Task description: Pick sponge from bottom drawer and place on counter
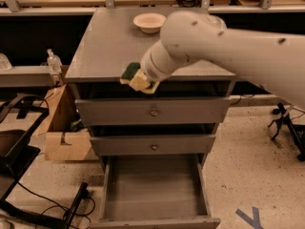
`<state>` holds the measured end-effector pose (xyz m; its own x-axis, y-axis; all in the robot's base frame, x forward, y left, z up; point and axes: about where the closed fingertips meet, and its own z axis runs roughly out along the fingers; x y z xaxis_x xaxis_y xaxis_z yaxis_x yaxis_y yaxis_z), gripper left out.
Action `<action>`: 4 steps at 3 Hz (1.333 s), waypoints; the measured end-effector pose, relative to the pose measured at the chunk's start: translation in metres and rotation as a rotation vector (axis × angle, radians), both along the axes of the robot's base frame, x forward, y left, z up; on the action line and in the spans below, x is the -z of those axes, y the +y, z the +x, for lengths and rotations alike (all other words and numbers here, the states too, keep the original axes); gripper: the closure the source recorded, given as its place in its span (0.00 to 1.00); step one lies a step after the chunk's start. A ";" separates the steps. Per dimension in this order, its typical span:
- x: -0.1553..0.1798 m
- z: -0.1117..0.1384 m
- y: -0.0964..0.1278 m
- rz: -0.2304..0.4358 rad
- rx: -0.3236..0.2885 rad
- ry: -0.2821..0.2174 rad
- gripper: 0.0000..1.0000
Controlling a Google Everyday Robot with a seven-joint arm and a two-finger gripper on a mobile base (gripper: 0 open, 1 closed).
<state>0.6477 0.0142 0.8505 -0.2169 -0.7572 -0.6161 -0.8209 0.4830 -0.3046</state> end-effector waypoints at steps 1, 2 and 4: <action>-0.020 0.027 0.028 -0.044 -0.038 0.066 1.00; -0.091 0.068 0.070 -0.063 -0.086 -0.031 1.00; -0.113 0.088 0.063 -0.039 -0.053 -0.057 1.00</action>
Offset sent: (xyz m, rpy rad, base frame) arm 0.1265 0.1170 0.2090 -0.0505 -0.2333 0.1300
